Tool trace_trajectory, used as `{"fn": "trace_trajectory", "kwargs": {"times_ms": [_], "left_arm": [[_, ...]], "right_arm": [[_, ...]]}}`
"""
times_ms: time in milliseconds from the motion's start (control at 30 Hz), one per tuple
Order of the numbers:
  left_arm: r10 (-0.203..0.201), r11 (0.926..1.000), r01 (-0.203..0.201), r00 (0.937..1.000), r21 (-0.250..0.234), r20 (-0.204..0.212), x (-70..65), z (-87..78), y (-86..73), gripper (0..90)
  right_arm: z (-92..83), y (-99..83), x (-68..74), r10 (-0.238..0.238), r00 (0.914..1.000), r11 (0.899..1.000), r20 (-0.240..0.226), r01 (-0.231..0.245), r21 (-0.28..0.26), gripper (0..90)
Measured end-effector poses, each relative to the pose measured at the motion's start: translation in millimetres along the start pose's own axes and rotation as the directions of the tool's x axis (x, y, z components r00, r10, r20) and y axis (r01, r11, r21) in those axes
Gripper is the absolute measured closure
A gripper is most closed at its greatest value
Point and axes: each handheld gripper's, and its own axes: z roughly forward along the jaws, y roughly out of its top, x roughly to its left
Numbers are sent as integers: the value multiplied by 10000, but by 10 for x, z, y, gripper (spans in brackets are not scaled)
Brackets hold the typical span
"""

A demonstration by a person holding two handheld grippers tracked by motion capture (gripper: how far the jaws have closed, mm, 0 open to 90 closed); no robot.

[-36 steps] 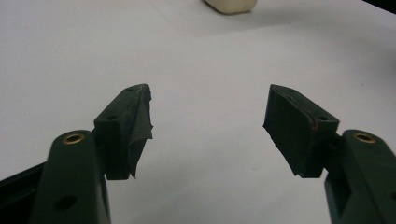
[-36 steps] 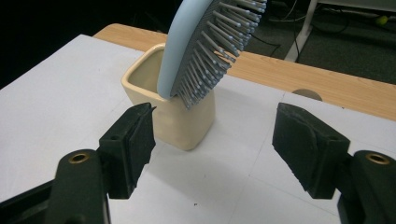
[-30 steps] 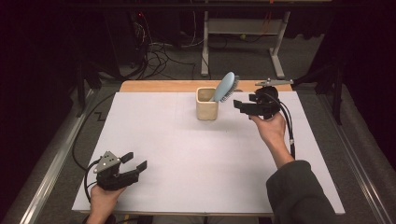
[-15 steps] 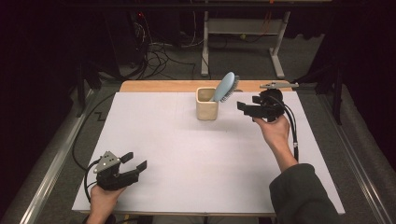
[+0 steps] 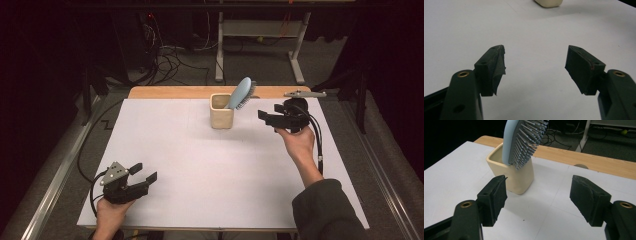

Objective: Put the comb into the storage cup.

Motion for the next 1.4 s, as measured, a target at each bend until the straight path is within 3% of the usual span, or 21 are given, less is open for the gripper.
{"fn": "trace_trajectory", "kwargs": {"times_ms": [1400], "left_arm": [[-35,10000,35,10000,3,-39,2,4,1,325]], "right_arm": [[-297,-150,-122,87,10000,9992,-25,-87,-381,303]]}}
